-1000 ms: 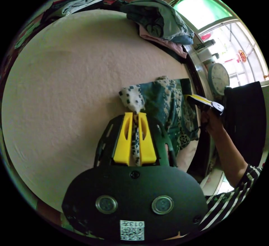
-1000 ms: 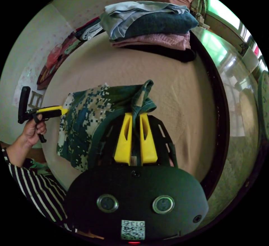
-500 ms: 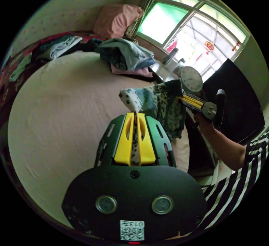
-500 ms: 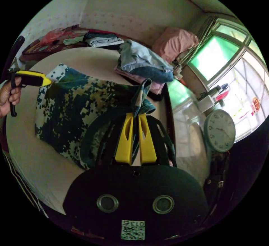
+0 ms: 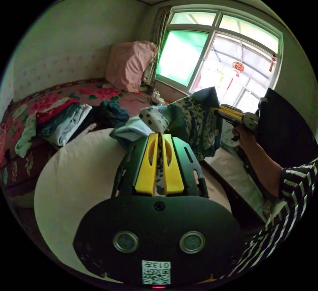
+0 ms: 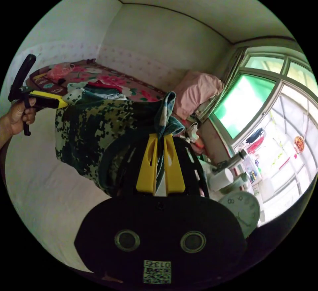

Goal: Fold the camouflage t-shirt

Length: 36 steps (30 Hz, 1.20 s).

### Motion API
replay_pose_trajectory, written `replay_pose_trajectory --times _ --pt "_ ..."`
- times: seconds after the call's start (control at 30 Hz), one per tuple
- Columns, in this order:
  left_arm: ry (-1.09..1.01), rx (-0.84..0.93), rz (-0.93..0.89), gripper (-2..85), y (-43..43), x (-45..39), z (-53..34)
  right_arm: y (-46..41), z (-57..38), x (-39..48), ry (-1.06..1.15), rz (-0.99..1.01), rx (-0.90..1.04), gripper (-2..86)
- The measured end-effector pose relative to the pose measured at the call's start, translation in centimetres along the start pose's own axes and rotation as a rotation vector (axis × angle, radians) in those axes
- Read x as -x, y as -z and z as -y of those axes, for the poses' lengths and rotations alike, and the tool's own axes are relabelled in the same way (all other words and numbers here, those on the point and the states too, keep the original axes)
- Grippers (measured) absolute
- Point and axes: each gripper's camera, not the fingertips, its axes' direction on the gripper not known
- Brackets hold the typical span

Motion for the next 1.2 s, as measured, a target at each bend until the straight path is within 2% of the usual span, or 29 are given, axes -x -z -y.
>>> replay_pose_trajectory --times 0.23,0.43,0.5,0.6,0.73,0.87,0.9,0.97,1.1,1.2 --pt "0.072 0.12 0.119 0.7 -8.5 5.7 9.9 -14.8 9.1 -3.3 0.012 0.068 0.155 2.2" --pt "0.012 0.319 0.303 0.9 -14.9 7.9 10.0 -25.0 10.2 1.4 0.128 0.088 0.364 2.5" --pt "0.013 0.298 0.315 1.1 -15.4 8.4 9.7 -26.6 9.7 3.1 0.144 0.091 0.368 2.6" --pt "0.011 0.282 0.311 1.4 -15.3 9.2 9.9 -26.7 9.2 5.3 0.171 -0.028 0.269 2.7" --pt "-0.061 0.239 0.417 2.2 -14.5 9.1 10.3 -26.8 10.5 4.6 0.069 0.047 0.25 4.0" --pt "0.085 0.226 0.319 3.9 -10.8 14.1 12.0 -25.4 13.1 2.8 -0.042 0.098 0.273 8.1" --pt "0.123 0.21 0.329 4.1 -9.9 15.0 11.9 -24.6 13.9 1.6 -0.104 0.098 0.303 9.6" --pt "0.212 0.135 0.421 5.5 -6.2 18.3 11.0 -22.4 14.6 -0.2 -0.234 0.059 0.242 10.6" --pt "0.213 0.208 0.46 3.4 -2.2 22.6 8.5 -17.5 16.2 -0.6 -0.299 -0.081 0.178 9.1" --pt "0.226 0.276 0.41 0.8 1.4 25.6 5.4 -13.7 18.1 2.9 -0.316 -0.053 0.127 4.1"
